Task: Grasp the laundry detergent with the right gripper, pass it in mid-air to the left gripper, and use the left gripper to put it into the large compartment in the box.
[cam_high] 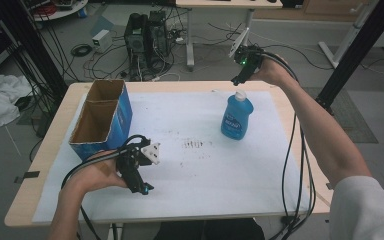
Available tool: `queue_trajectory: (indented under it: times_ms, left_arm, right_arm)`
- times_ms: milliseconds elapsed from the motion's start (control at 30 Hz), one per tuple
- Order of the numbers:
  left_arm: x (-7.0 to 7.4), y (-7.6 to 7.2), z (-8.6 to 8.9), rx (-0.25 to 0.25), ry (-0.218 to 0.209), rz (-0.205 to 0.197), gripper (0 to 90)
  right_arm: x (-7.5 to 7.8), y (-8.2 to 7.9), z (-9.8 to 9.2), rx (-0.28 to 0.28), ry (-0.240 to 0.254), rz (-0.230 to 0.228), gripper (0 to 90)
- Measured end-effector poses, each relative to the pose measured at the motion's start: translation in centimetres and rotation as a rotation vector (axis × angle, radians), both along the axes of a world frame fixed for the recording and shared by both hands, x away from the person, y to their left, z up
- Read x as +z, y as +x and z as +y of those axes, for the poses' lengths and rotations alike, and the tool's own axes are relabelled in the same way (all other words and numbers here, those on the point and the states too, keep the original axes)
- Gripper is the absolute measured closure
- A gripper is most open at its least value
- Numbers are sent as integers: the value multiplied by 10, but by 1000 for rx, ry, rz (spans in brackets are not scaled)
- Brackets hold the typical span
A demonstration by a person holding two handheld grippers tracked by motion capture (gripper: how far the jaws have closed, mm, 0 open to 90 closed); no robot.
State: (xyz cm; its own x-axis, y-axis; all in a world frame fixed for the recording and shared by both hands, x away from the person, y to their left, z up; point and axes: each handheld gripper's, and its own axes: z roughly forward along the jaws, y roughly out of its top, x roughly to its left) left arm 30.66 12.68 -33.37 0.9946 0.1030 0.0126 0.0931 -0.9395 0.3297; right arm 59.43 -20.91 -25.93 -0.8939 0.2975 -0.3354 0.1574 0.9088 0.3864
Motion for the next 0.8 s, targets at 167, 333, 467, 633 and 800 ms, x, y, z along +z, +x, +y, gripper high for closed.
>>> queue_trajectory:
  times_ms: [167,333,467,633,800]
  left_arm:
    - [0,1,1,-2,-4,-6,178]
    - [0,1,1,-6,0,-7,178]
    - [0,-1,0,-2,-10,-9,178]
    - [-1,-3,0,-9,-17,-7,178]
    - [-1,-5,1,-8,-17,-7,178]
  right_arm:
    - [-1,0,-3,-7,-6,6,162]
    - [2,-4,-5,-10,-22,17,163]
    - [11,-9,-8,-16,5,24,162]
    - [18,-12,-15,-26,16,24,162]
    - [17,-16,-26,-43,-9,33,163]
